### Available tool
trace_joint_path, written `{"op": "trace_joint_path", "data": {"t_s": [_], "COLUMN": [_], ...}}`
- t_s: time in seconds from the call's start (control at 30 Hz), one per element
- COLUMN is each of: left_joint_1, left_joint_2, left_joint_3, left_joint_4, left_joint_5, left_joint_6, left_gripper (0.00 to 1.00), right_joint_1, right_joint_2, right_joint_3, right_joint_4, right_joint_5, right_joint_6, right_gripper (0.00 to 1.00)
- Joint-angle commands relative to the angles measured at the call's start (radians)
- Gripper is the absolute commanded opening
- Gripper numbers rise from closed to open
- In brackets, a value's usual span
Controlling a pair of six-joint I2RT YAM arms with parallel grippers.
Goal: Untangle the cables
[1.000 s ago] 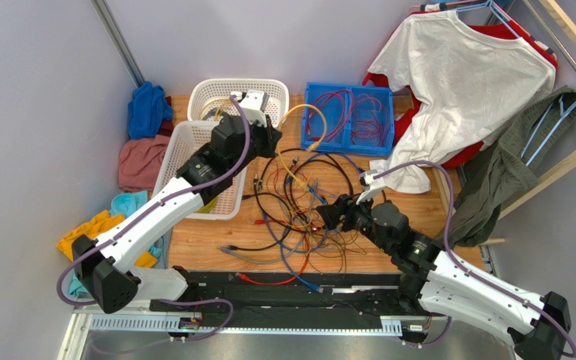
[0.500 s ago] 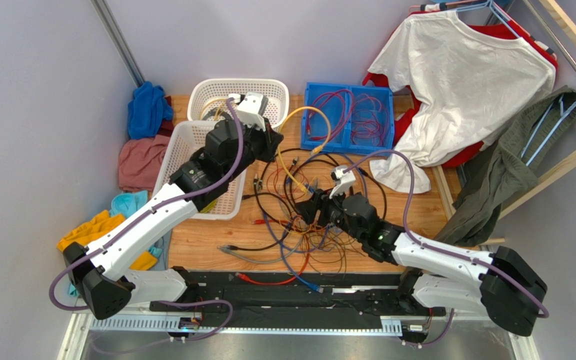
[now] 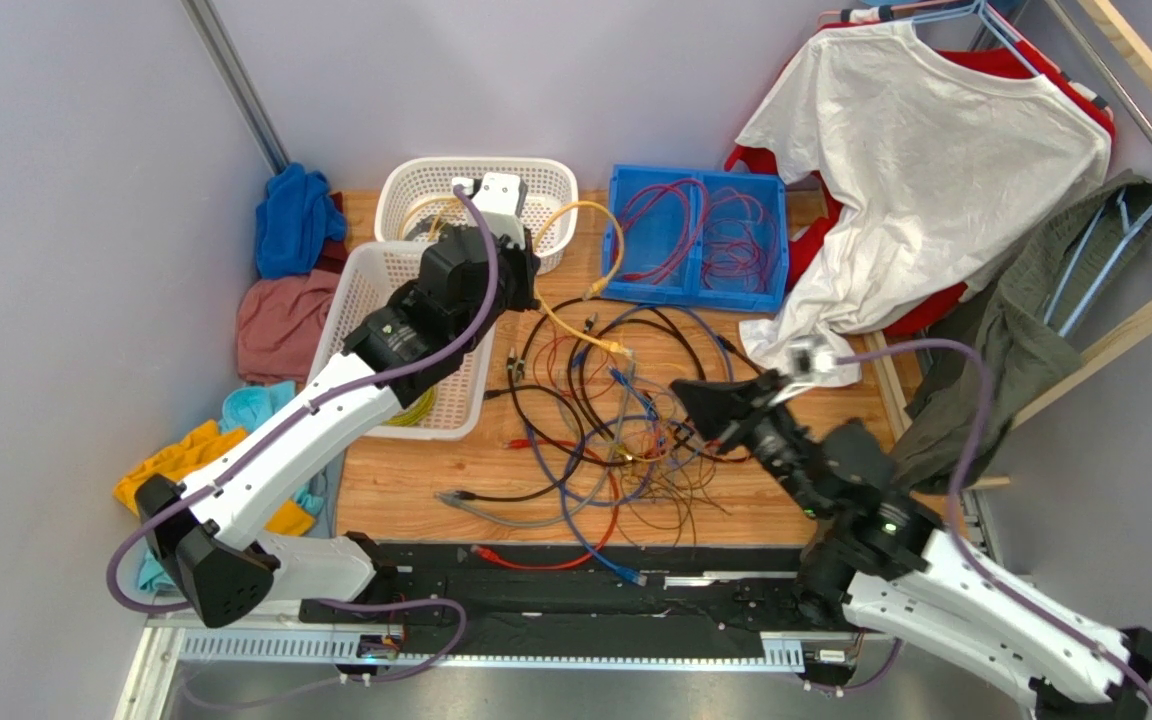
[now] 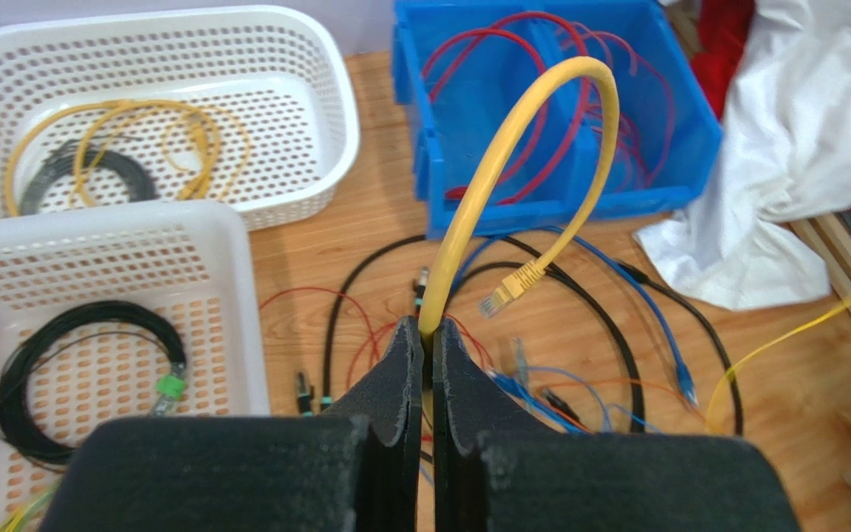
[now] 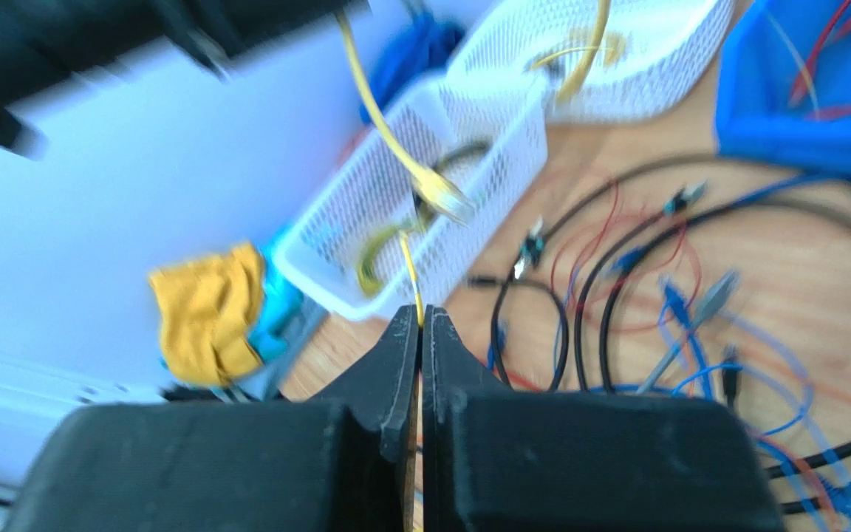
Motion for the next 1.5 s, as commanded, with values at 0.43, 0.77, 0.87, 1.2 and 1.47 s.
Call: {"op": "trace_joint_path", "data": {"t_s": [0.43, 0.77, 0.87, 1.2, 1.47], "left_joint_1": [0.093, 0.11, 0.138, 0.372, 0.468], "left_joint_2": [0.021, -0.018, -0.012, 0.256, 0.643], "left_joint_3": [0.074, 0.057, 0.071, 0.306, 0.723], "left_joint_4": [-0.069, -0.071, -0.058, -0.062, -0.089], "left_joint_5": [-0.093, -0.119, -0.148, -0.035, 0.008], "left_joint_6": [0.004, -0.004, 0.002, -0.082, -0.096], "left_gripper": [0.0, 0.0, 0.0, 0.0, 0.0], "right_joint_1": [0.002, 0.002, 0.002, 0.002, 0.003], "right_joint_2": [0.016, 0.239, 0.199, 0.044, 0.033], "right_joint_3": [0.427, 0.931, 0.85, 0.392, 0.17], "right_joint_4": [-0.381, -0.383, -0.384, -0.34, -0.212], "right_joint_5": [0.093, -0.004, 0.05, 0.116, 0.086], "right_joint_6": [-0.148, -0.268, -0.267, -0.182, -0.133], "right_gripper": [0.0, 0.0, 0.0, 0.0, 0.0]}}
